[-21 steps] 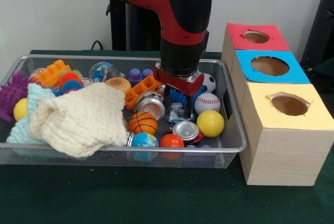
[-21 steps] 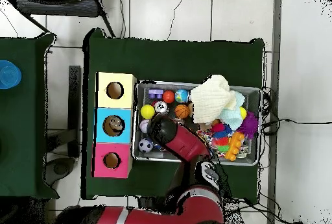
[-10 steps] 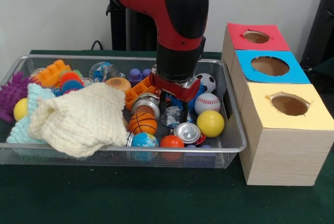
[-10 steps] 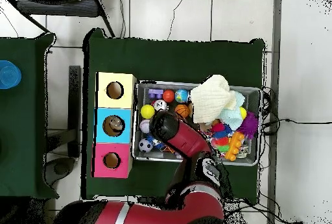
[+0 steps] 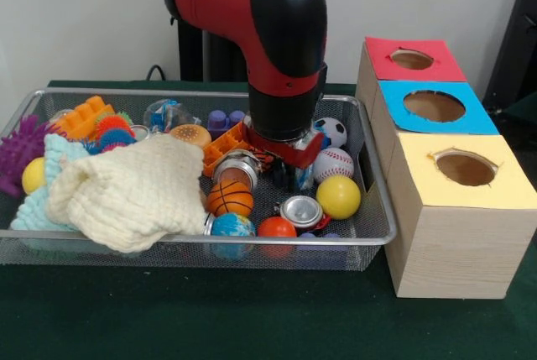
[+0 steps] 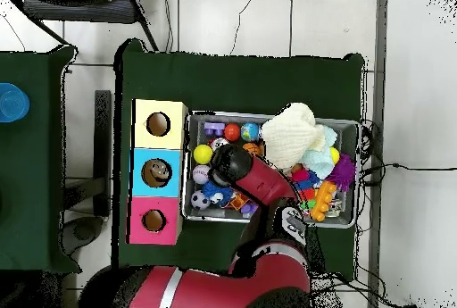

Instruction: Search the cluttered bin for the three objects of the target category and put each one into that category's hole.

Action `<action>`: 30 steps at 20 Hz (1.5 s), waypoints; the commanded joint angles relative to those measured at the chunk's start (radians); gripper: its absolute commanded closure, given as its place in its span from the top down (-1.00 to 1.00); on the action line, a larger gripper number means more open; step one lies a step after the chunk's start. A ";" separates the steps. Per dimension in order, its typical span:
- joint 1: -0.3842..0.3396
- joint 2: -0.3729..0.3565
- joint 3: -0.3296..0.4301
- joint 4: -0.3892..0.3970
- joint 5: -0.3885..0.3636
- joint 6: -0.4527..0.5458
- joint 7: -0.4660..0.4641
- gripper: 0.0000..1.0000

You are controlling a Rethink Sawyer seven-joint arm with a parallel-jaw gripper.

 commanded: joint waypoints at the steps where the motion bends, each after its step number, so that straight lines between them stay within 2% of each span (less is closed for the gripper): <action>1: -0.024 0.099 0.013 -0.132 -0.061 0.184 0.122 -1.00; 9: -0.061 0.054 0.014 -0.142 -0.074 0.171 0.102 -1.00; 15: -0.088 -0.010 0.068 -0.092 -0.120 0.009 0.042 -1.00; 16: -0.088 -0.019 0.074 -0.086 -0.139 -0.004 0.052 1.00; 23: -0.099 -0.036 0.106 -0.037 -0.149 -0.065 0.078 1.00; 30: -0.126 -0.020 0.136 -0.041 -0.143 -0.074 0.093 1.00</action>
